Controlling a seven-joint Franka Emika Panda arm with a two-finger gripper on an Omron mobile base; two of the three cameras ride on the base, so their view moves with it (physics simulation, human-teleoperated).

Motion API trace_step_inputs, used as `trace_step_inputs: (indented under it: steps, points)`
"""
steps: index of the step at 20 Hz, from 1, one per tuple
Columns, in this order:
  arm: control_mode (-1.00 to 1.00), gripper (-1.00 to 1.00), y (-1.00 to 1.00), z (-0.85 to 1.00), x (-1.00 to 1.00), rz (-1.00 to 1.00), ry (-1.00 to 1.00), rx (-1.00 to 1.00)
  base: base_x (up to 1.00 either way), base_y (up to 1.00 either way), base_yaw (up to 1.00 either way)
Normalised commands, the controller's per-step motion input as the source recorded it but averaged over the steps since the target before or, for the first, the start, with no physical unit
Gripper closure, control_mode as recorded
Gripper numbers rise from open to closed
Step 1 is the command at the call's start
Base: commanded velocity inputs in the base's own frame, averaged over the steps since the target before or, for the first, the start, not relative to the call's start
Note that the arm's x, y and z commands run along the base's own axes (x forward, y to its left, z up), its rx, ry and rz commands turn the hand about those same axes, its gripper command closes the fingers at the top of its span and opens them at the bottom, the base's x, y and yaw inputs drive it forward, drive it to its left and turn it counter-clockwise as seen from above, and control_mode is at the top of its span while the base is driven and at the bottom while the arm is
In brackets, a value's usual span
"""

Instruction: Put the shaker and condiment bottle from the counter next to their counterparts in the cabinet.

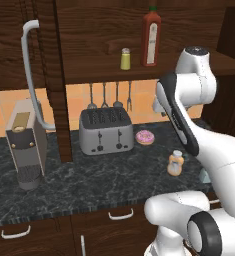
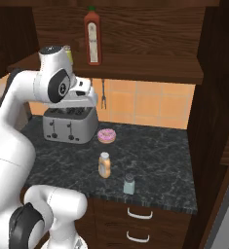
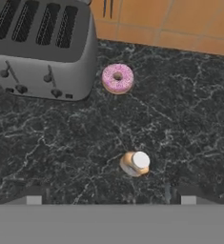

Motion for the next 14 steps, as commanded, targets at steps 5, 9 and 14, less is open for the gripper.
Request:
trace_step_inputs:
  steps: [5,9,14]
  points:
    - [-1.0,-1.0,-0.3,-0.08,-0.22,-0.11,-0.07,-0.22,0.0,0.0,0.0]
    - [-1.0,-1.0,-0.25,-0.3,-0.12,-0.4,-0.07,-0.35,0.0,0.0,0.0]
    - [-1.0,-1.0,0.0,-0.2,-0.07,-0.4,-0.08,-0.25,0.0,0.0,0.0]
